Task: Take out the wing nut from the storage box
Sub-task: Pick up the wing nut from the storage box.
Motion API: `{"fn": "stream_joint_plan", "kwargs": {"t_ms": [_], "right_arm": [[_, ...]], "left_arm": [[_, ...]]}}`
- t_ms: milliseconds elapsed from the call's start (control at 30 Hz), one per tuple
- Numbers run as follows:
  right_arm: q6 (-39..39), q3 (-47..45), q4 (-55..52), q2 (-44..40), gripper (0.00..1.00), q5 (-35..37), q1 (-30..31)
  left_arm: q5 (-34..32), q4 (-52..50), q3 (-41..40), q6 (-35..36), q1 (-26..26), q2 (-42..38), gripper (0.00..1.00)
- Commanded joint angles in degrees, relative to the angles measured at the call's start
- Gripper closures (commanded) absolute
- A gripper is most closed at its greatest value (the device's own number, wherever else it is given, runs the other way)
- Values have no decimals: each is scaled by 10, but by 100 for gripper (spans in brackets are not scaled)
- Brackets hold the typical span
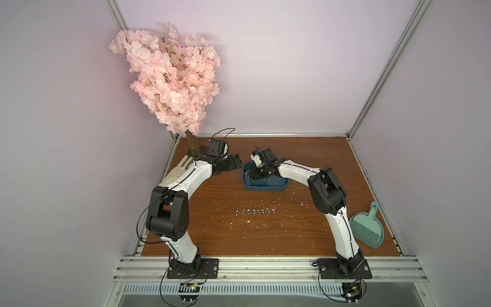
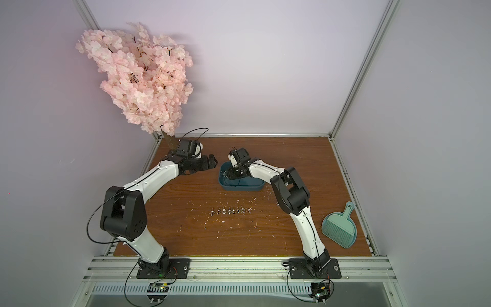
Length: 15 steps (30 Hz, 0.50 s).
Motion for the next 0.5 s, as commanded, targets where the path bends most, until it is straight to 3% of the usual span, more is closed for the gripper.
{"fn": "stream_joint_plan", "kwargs": {"t_ms": [0,167,300,467], "right_arm": [[-12,-8,3,-32,57,-16,4],[-18,-3,-3,-25,60,-11,6],[-18,4,-3,-17,75,-15,6],[-16,-5,2,-29,86,-4,6]], "left_arm": [[9,3,-1,5,9,-11,0],[10,3,3,4,9,-7,0],[13,2,3,4,8,-8,0],[11,1,1,6,8,-11,0]]}}
